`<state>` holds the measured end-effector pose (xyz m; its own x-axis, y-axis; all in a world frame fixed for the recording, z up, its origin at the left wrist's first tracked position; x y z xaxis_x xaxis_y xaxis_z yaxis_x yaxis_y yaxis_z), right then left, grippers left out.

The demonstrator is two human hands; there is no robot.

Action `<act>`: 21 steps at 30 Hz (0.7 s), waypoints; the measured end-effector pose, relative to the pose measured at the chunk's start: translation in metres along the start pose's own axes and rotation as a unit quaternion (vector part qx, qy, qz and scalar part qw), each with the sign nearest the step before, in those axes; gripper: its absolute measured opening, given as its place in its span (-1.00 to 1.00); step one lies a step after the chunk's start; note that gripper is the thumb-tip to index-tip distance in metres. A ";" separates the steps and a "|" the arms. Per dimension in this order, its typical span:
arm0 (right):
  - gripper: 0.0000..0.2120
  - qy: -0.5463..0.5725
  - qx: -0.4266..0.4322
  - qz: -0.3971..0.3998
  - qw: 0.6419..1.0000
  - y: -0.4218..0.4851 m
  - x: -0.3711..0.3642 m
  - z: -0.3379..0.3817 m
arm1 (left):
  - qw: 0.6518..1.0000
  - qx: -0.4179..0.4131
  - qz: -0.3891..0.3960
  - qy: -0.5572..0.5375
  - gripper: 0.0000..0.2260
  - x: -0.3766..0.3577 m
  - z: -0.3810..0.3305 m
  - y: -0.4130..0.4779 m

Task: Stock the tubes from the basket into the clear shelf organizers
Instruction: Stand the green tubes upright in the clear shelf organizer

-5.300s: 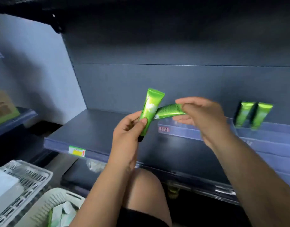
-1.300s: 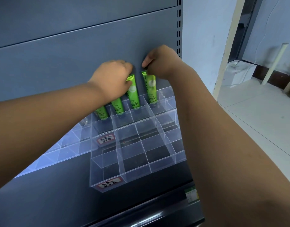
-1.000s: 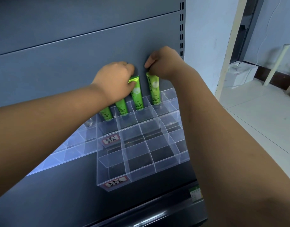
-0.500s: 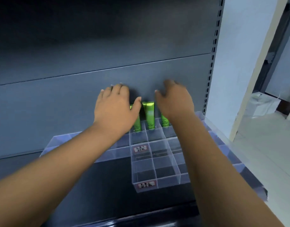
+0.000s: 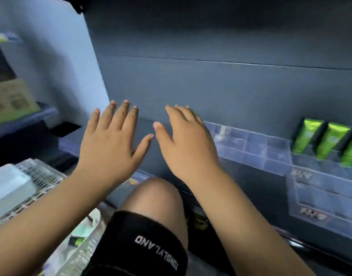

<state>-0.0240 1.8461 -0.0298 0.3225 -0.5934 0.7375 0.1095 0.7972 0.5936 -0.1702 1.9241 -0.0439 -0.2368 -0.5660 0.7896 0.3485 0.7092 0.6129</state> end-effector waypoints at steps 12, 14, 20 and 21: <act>-0.44 0.087 0.181 0.148 0.969 -0.008 -0.220 0.205 | 0.924 0.354 0.122 0.073 -0.32 -0.015 0.260 -0.174; -0.43 0.079 0.184 0.205 0.958 -0.025 -0.257 0.209 | 0.903 0.401 0.140 0.065 -0.31 -0.027 0.280 -0.195; -0.40 0.040 0.187 0.395 0.898 -0.071 -0.339 0.190 | 0.864 0.452 0.218 0.050 -0.37 -0.093 0.309 -0.249; -0.40 0.037 0.176 0.415 0.892 -0.075 -0.350 0.186 | 0.859 0.455 0.228 0.047 -0.39 -0.106 0.312 -0.255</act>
<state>-0.3194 1.9733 -0.2723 0.2177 0.2052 0.9542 -0.4947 0.8660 -0.0734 -0.5164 1.9344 -0.2746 -0.1742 -0.1425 0.9743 -0.4783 0.8771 0.0428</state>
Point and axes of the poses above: each hand's wrist, its own y-axis towards the middle knuckle, its own x-axis out of the back of the hand, z = x × y, the point moved 3 cm from there along y, towards the middle knuckle, and after that the axes turned 12 degrees about x, right-handed, at the moved point
